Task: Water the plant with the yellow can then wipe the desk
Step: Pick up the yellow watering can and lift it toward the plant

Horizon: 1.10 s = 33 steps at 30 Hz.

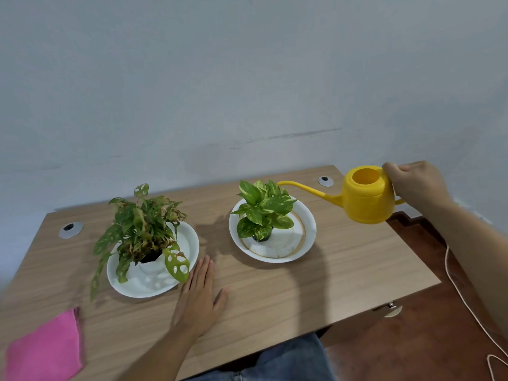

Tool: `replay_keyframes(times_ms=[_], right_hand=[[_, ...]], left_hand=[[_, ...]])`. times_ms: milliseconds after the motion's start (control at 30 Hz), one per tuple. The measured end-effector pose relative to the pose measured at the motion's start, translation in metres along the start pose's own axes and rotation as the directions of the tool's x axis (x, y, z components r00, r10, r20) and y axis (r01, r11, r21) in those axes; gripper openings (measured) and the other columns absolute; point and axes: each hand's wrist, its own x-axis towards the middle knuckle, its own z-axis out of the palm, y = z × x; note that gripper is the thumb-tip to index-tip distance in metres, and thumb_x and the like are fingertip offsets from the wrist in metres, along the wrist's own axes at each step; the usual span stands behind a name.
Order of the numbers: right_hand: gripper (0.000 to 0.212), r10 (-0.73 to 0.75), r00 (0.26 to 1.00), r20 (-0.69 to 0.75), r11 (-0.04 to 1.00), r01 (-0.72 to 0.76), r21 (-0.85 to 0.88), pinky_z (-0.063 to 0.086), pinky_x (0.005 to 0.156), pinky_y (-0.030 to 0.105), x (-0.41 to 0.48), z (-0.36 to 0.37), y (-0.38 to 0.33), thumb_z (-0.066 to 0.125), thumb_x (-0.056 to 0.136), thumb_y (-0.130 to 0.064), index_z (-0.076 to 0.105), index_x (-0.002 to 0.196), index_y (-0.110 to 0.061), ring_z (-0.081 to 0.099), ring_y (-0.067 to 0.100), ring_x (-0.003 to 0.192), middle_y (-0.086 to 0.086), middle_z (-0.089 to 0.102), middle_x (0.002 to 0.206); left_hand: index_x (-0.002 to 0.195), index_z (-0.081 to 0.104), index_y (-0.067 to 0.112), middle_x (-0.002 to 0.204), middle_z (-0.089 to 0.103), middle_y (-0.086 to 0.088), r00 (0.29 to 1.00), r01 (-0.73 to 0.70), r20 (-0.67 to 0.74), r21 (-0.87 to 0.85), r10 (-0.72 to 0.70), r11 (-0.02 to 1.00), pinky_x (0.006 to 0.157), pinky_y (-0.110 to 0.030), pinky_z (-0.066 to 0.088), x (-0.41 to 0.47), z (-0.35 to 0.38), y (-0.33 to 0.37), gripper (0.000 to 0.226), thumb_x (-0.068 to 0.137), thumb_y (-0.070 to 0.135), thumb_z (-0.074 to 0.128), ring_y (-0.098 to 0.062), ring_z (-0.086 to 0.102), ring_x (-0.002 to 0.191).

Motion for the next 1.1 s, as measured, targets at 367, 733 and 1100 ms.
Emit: replay_keyframes(times_ms=[367,733,1100], right_hand=[[0.049,-0.005,1.000,0.001,0.997,0.004,0.076,0.035,0.061,0.036,0.014,0.015,-0.030,0.059,0.094,-0.038,0.049,0.063,-0.001,0.043,0.026,0.062,0.015,0.045,0.064],[0.057,-0.114,0.990,0.082,0.987,0.103,0.127,0.039,0.064,0.037,-0.004,0.019,-0.035,0.059,0.100,-0.031,0.053,0.066,0.014,0.048,0.025,0.060,0.035,0.056,0.066],[0.054,0.001,0.999,0.035,0.999,-0.003,0.053,0.037,0.061,0.038,-0.009,-0.015,0.006,0.061,0.099,-0.030,0.045,0.053,-0.006,0.043,0.026,0.057,0.000,0.046,0.044]], left_hand=[[0.175,0.023,0.006,0.185,0.019,-0.008,1.000,0.004,0.012,-0.008,-0.004,1.000,0.136,-0.036,-0.005,-0.001,-0.002,0.001,0.087,0.110,0.062,0.039,-0.021,0.014,0.171],[0.176,0.016,0.008,0.186,0.010,-0.006,0.999,0.007,0.041,-0.030,-0.006,1.000,0.138,-0.043,0.006,0.000,0.005,-0.003,0.088,0.111,0.064,0.034,-0.020,0.005,0.173],[0.177,0.012,0.009,0.187,0.006,-0.004,0.998,0.014,0.062,-0.033,-0.012,0.999,0.138,-0.042,0.003,0.000,0.006,-0.003,0.089,0.110,0.066,0.028,-0.017,0.000,0.173]])
